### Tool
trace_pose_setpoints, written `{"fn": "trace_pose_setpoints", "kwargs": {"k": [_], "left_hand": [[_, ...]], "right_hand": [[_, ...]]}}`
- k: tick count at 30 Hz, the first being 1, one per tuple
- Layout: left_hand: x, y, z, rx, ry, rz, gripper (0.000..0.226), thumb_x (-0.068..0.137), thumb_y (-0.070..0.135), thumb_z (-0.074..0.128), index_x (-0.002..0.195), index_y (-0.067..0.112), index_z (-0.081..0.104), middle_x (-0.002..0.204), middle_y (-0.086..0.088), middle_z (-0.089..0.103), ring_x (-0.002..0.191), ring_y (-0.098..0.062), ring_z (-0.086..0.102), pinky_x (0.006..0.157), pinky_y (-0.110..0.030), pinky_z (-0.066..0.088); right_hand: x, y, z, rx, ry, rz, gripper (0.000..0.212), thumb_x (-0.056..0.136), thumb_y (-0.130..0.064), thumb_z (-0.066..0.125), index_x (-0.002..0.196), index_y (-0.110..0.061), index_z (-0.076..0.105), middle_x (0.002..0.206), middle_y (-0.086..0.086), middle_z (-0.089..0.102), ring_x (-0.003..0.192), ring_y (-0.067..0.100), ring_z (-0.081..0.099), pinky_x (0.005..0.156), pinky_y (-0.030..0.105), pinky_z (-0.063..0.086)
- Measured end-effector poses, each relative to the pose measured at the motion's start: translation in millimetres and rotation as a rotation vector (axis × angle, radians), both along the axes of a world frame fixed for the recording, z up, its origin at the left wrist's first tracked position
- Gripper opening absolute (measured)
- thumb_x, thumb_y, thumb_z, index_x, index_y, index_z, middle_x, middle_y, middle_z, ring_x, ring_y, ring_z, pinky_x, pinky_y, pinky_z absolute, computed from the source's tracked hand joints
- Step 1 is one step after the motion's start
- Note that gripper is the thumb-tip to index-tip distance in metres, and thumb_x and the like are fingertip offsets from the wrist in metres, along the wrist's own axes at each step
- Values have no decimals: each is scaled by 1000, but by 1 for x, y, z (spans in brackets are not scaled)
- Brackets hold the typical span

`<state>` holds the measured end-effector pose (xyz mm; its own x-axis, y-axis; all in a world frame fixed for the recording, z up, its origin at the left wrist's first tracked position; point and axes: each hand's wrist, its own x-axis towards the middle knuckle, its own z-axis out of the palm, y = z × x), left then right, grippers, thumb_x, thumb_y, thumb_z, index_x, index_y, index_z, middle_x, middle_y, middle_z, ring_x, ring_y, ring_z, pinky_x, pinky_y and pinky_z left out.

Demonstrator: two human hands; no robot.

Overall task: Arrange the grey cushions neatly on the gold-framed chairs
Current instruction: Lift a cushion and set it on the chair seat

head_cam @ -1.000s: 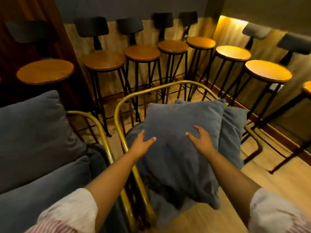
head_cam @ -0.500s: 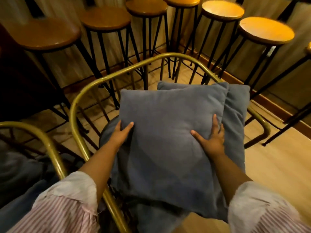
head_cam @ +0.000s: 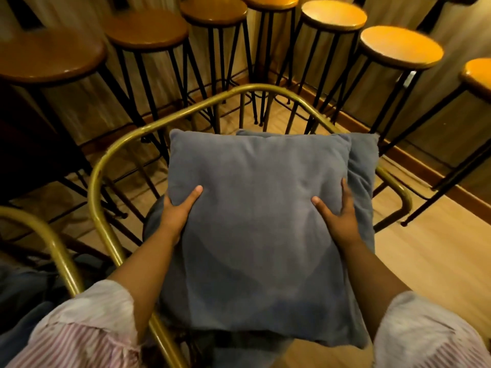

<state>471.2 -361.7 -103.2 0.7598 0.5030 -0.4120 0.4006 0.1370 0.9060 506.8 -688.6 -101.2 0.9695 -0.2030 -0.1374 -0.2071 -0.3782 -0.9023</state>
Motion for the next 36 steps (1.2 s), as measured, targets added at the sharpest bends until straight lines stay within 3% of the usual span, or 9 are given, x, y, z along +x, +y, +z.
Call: {"fn": "trace_pose_setpoints", "kwargs": {"k": [5,10,12,15,19,25,32,36], "left_hand": [[-15,-8,64,-26,-73,4,81,77,33,74,145,23,30,144,-5,45,128,-30,47,94,-37,42],[-41,-21,136,7,-260,5,79,78,22,74,146,22,32,141,-2,49,122,-22,51,90,-30,41],[-54,-27,160,-16,-312,21,76,78,22,74,144,21,36,138,1,51,118,-19,53,91,-31,42],[-76,-35,197,-5,-382,30,68,80,22,72,141,17,41,131,1,56,114,-19,56,92,-32,45],[-109,-33,238,-12,-370,41,85,67,39,79,141,22,41,138,-4,55,122,-28,55,98,-42,47],[-186,-22,254,54,-311,129,76,79,34,71,144,18,35,144,-7,47,127,-31,48,89,-36,42],[-300,40,229,87,-175,286,83,76,41,73,146,21,33,146,-7,46,128,-33,47,100,-44,42],[-381,89,205,68,-85,427,86,73,41,75,146,20,34,145,-8,46,127,-33,48,98,-43,42]], "right_hand": [[-11,-5,54,91,-84,-37,77,82,-41,69,146,-34,26,155,1,33,139,27,36,106,38,37],[-16,-20,128,34,-183,22,76,81,-49,66,145,-34,28,152,7,37,135,33,40,108,46,37],[-18,-24,160,40,-223,54,76,83,-45,66,147,-30,28,152,6,36,135,31,40,106,40,35],[-25,-30,204,59,-261,108,77,82,-48,66,146,-31,28,152,5,38,136,32,39,111,48,34],[-44,-32,237,91,-218,155,80,80,-50,66,147,-29,28,154,6,36,137,33,38,110,48,35],[-92,-8,246,96,-207,255,77,83,-45,65,148,-24,29,153,9,37,137,35,38,110,47,35],[-150,81,206,102,-96,438,79,82,-48,66,149,-26,29,153,8,38,137,33,39,112,50,33],[-192,157,169,104,20,590,79,82,-51,64,148,-30,28,155,7,35,137,35,39,111,51,35]]}}
